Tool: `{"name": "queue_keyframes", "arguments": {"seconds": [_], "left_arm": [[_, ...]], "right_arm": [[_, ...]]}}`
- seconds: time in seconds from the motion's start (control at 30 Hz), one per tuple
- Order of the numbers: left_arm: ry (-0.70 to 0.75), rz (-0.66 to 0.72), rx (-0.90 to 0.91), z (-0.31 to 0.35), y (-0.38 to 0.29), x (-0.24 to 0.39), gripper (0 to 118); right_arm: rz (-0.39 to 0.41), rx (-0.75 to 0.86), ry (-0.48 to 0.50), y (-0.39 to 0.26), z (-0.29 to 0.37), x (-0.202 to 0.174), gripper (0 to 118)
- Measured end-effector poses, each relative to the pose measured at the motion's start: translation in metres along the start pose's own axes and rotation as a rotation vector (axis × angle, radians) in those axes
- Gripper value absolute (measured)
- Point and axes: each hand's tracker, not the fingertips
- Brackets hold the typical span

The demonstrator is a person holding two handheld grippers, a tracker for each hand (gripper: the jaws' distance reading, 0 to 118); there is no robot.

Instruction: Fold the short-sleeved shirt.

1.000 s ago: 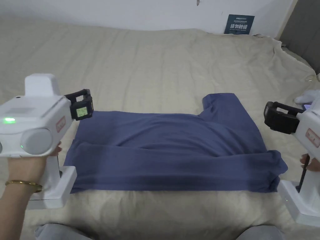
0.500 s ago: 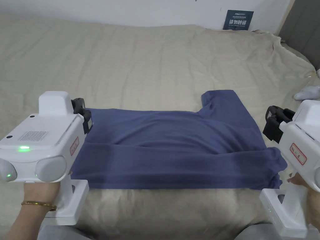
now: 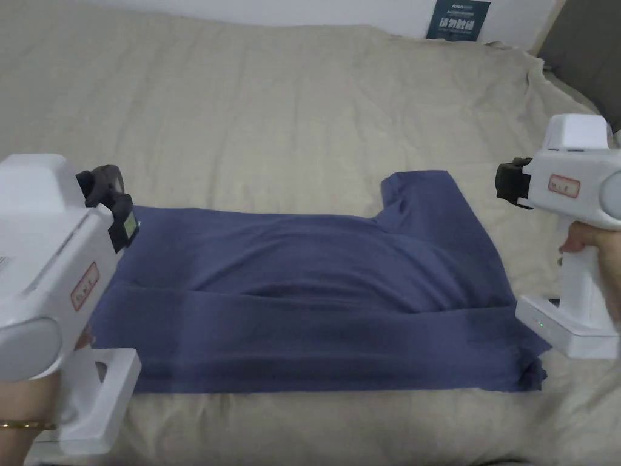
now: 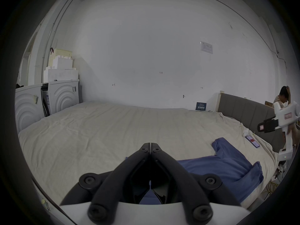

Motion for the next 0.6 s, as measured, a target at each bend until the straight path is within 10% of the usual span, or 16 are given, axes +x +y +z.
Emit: {"name": "queue_keyframes", "arguments": {"seconds": [0.27, 0.4, 0.6], "left_arm": [[0.025, -0.002, -0.023, -0.043, 0.008, 0.001, 0], [0.029, 0.003, -0.042, -0.063, 0.007, 0.003, 0], [0.036, -0.056, -0.101, -0.093, -0.006, 0.011, 0]], "right_arm": [[-0.026, -0.363, -0.095, 0.029, -0.126, 0.013, 4], [-0.101, -0.489, -0.095, 0.014, -0.170, 0.032, 85], [-0.152, -0.544, -0.170, -0.010, -0.214, 0.060, 93]]}}
